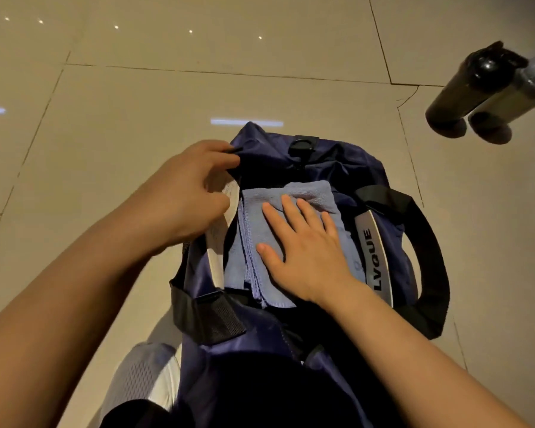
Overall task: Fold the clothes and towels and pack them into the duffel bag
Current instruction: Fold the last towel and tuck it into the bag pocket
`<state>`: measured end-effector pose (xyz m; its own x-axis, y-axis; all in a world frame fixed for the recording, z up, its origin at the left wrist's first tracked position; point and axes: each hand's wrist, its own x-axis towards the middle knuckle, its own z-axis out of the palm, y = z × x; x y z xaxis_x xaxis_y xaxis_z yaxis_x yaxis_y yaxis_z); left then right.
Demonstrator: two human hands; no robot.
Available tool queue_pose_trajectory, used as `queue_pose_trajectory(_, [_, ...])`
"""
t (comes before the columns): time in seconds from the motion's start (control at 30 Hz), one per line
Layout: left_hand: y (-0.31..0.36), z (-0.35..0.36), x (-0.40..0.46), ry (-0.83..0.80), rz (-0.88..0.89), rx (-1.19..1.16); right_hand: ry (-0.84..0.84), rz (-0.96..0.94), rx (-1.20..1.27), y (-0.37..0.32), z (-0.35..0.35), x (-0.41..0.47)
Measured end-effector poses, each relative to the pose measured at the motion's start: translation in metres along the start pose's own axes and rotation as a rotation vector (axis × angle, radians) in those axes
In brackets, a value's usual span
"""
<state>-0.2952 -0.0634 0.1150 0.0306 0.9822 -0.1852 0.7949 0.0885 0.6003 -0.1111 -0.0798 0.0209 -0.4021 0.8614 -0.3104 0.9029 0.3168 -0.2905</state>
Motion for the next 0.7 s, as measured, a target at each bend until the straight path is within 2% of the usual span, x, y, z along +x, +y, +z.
queue_pose_trajectory(0.2, [0.023, -0.009, -0.011, 0.013, 0.046, -0.262, 0.047, 0.084, 0.007, 0.015, -0.014, 0.008])
queue_pose_trajectory(0.4, [0.023, -0.015, -0.006, 0.067, 0.042, -0.409, -0.091, 0.141, 0.093, 0.029, -0.021, 0.013])
queue_pose_trajectory(0.47, [0.020, -0.008, 0.001, 0.064, 0.025, -0.382, -0.072, 0.171, 0.090, 0.027, -0.018, 0.014])
queue_pose_trajectory(0.6, [0.012, 0.019, 0.014, -0.061, 0.036, -0.204, 0.009, 0.134, 0.017, 0.010, -0.004, 0.009])
queue_pose_trajectory(0.7, [0.004, 0.018, 0.014, -0.044, -0.005, -0.223, 0.014, 0.037, -0.016, 0.001, -0.002, -0.004])
